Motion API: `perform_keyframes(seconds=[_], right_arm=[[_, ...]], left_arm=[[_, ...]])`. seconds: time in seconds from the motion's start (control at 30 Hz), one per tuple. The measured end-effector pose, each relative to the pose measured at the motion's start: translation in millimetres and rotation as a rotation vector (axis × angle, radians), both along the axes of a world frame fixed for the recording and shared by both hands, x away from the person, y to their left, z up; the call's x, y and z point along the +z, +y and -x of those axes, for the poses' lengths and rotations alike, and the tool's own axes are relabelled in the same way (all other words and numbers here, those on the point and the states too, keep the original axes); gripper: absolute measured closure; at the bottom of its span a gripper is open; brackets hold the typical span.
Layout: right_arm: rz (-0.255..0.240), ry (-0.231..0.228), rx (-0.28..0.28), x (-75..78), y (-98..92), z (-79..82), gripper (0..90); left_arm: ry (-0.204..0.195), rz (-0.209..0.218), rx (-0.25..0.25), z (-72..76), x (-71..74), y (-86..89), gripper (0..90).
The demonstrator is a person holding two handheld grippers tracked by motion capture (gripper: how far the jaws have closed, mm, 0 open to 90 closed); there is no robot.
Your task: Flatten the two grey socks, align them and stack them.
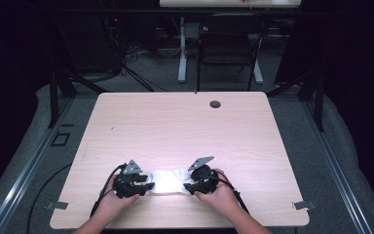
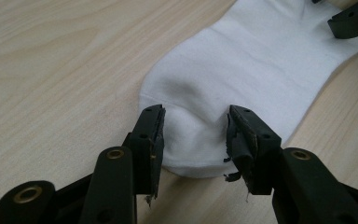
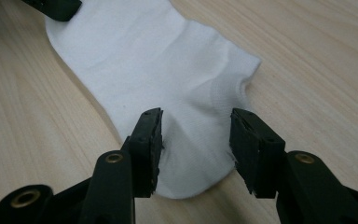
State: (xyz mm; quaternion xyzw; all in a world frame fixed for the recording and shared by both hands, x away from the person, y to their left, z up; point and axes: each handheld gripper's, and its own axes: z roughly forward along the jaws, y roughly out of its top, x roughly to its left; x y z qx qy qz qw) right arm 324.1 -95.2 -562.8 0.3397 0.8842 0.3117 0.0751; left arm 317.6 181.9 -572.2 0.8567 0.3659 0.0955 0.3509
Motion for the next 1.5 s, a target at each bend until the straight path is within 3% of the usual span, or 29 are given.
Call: perform_keyframes(seconds=[0.4,0.7,1.0,1.2,1.5], right_arm=[[-0.007,-0.001,-0.004,0.3,-0.5,-1.2,52.9],[-0.022,-0.02,-0.008,12.7,-2.6,0.4,50.4],[-0.026,-0.057,-0.005,27.6,-8.5,7.4,47.2],[-0.034,-0.078,-0.024,33.4,-18.6,14.2,46.2],[-0.091,-0.109,-0.073,38.1,-36.0,31.3,45.9]], left_arm=[[0.005,0.028,0.017,-0.4,1.7,1.8,53.1],[-0.029,0.081,0.037,3.5,13.8,7.0,48.7],[-0.052,0.097,0.048,7.6,21.8,15.9,46.2],[-0.062,0.083,0.064,15.3,20.1,24.8,45.5],[-0.075,0.08,0.092,19.9,20.8,38.5,44.3]])
